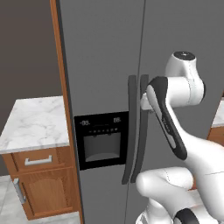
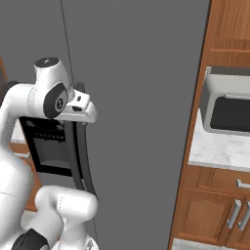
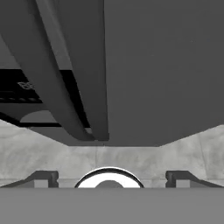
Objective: Open the freezer door, pick up the ice cube tray from the freezer, and place it on the dining counter.
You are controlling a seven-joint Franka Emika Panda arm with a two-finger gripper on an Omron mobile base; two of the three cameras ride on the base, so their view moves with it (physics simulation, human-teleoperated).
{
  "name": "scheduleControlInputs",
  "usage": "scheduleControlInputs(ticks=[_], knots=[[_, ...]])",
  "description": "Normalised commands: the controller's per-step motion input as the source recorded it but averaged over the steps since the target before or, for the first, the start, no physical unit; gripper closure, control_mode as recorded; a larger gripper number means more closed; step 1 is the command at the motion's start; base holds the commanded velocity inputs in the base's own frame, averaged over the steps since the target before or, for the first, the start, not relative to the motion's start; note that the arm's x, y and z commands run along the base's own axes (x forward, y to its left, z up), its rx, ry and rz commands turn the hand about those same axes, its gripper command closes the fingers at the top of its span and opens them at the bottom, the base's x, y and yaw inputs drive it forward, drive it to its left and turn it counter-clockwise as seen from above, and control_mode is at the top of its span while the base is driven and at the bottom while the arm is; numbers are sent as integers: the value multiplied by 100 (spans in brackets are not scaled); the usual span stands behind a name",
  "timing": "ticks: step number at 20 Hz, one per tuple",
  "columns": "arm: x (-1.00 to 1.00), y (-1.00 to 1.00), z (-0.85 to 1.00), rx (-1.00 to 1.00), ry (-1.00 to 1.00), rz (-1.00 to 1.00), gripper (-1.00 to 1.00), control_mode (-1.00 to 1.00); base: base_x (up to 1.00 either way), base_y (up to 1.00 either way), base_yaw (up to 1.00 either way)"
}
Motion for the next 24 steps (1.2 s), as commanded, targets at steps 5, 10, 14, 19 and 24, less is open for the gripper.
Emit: scheduleControlInputs(ticks=[5,10,14,19,24], knots=[[-78,23,53,-12,-4,-2,-100,-100,0,0,0],[-54,2,43,-1,0,-1,-100,-100,0,0,0],[-27,-4,33,6,0,-3,-100,-100,0,0,0],[-21,-5,17,14,0,-5,-100,-100,0,0,0],[-25,-8,2,14,0,-6,-100,-100,0,0,0]])
